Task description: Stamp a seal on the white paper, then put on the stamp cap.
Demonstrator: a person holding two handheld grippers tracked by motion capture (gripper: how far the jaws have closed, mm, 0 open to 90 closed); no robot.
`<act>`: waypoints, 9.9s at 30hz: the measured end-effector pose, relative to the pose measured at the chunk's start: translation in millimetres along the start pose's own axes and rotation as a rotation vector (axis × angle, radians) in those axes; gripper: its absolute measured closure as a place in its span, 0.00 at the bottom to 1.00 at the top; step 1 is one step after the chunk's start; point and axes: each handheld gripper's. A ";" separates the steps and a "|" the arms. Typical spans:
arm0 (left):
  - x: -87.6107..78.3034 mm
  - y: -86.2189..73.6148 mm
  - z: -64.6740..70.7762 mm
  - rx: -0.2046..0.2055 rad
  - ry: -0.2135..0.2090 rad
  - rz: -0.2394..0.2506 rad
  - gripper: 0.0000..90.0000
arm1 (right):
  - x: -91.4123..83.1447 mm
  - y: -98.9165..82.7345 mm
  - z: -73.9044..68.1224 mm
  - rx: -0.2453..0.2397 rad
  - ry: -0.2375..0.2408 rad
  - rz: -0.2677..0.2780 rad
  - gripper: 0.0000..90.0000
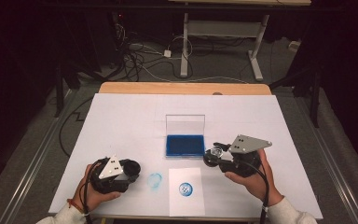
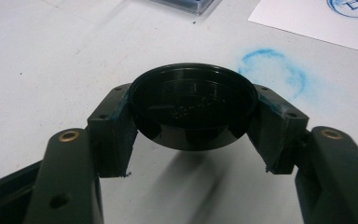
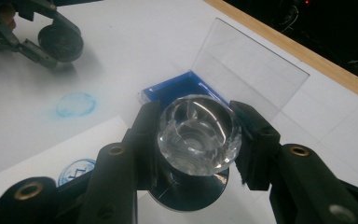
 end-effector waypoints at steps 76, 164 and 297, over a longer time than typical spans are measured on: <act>41.5 87.5 49.8 0.124 -0.228 0.172 0.41 | 27.0 39.8 -46.5 -0.035 0.144 0.184 0.63; 36.4 104.0 61.1 0.154 -0.174 0.176 0.41 | 35.6 27.2 -60.0 -0.087 0.176 0.169 0.63; -8.4 10.3 9.0 0.029 0.106 0.134 0.17 | -14.4 11.3 3.8 0.001 -0.025 0.132 0.63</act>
Point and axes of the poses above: each handheld gripper's, and its own axes: x roughly forward along the jaws, y roughly out of its top, z roughly to its right, and after that the axes turned 1 degree about x, right-handed
